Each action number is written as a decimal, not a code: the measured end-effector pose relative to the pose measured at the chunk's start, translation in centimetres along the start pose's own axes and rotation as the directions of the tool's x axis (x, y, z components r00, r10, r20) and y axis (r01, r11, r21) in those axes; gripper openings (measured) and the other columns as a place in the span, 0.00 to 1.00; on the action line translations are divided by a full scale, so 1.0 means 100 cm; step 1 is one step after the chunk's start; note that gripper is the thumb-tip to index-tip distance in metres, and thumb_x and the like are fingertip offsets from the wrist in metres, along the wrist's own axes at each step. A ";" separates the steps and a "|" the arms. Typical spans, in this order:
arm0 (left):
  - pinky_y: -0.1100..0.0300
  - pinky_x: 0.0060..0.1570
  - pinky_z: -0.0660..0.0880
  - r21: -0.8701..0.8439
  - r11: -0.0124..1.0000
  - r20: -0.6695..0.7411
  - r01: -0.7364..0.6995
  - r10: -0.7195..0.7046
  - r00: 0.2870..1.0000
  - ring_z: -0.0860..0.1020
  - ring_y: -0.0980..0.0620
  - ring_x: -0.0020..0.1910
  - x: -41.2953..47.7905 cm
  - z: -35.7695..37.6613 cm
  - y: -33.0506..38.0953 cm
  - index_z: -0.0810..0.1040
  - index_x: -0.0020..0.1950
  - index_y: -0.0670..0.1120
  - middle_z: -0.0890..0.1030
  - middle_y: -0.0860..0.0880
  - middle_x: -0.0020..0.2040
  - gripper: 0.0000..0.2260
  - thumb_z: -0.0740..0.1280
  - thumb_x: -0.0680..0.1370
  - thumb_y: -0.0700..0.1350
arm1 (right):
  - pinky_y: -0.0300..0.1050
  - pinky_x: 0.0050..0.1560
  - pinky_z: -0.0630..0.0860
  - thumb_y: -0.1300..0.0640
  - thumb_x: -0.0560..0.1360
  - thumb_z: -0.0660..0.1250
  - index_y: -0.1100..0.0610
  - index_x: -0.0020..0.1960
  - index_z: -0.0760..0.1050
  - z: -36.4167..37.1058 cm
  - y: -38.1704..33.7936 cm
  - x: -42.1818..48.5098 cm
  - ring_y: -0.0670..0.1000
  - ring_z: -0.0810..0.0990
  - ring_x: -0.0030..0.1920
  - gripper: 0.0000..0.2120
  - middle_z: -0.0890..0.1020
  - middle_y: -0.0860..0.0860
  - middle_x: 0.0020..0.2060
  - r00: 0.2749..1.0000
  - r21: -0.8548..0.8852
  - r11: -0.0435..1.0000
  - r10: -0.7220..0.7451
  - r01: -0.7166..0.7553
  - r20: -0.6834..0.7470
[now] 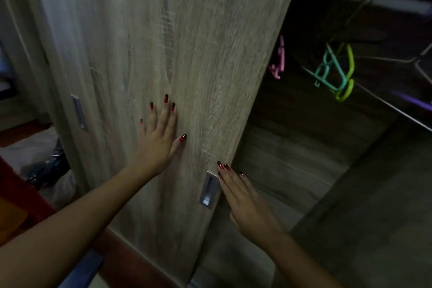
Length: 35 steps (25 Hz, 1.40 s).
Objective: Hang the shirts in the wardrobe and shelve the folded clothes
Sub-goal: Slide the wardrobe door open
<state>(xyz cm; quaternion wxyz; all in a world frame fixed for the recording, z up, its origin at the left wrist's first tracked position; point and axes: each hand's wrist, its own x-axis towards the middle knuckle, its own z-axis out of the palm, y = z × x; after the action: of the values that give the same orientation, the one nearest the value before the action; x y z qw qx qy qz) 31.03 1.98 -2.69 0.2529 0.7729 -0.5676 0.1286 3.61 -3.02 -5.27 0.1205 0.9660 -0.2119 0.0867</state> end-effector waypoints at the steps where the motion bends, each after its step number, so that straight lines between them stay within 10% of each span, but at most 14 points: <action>1: 0.33 0.71 0.51 -0.007 1.000 0.005 0.004 -0.004 1.000 0.39 0.40 0.77 0.002 -0.002 -0.008 0.37 0.77 0.50 0.32 0.53 0.77 0.33 0.47 0.79 0.62 | 0.55 0.73 0.60 0.62 0.65 0.65 0.61 0.75 0.58 0.003 0.001 0.007 0.55 0.58 0.76 0.39 0.59 0.57 0.76 1.000 -0.033 0.999 -0.001 0.001 0.009; 14: 0.38 0.73 0.57 -0.072 0.994 0.040 0.082 -0.080 0.996 0.47 0.40 0.77 0.024 -0.026 -0.088 0.35 0.76 0.50 0.31 0.51 0.76 0.34 0.49 0.79 0.62 | 0.54 0.71 0.64 0.65 0.71 0.44 0.63 0.75 0.55 0.011 -0.021 0.102 0.56 0.56 0.76 0.32 0.51 0.56 0.77 0.986 -0.150 0.975 -0.168 0.163 -0.016; 24: 0.49 0.76 0.46 -0.065 0.989 0.099 0.129 -0.123 0.988 0.43 0.43 0.77 0.030 -0.053 -0.098 0.38 0.77 0.44 0.31 0.46 0.77 0.33 0.54 0.81 0.55 | 0.54 0.69 0.68 0.64 0.69 0.65 0.63 0.73 0.62 0.009 -0.036 0.131 0.56 0.62 0.74 0.32 0.56 0.56 0.77 0.986 -0.148 0.975 -0.168 0.168 0.010; 30: 0.47 0.75 0.47 -0.104 0.972 0.155 0.213 -0.195 0.968 0.42 0.42 0.77 0.025 -0.057 -0.092 0.38 0.77 0.49 0.32 0.49 0.77 0.32 0.51 0.81 0.59 | 0.58 0.75 0.55 0.63 0.75 0.60 0.61 0.77 0.49 -0.001 -0.044 0.128 0.54 0.46 0.78 0.34 0.43 0.54 0.78 0.984 -0.095 0.983 -0.144 0.154 0.105; 35: 0.51 0.76 0.48 -0.075 0.962 0.181 0.264 -0.247 0.952 0.46 0.48 0.78 -0.034 -0.041 -0.090 0.47 0.78 0.44 0.42 0.47 0.79 0.31 0.50 0.81 0.59 | 0.49 0.49 0.79 0.56 0.60 0.75 0.61 0.63 0.75 0.003 -0.067 0.114 0.55 0.79 0.60 0.32 0.79 0.56 0.61 0.992 0.027 0.992 -0.128 0.127 0.023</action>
<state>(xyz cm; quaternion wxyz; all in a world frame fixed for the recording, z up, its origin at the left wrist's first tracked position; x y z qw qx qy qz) 38.83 8.98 -3.11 0.2556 0.8347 -0.4878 0.0004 16.68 -1.64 -4.40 0.1111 0.9799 -0.1502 0.0696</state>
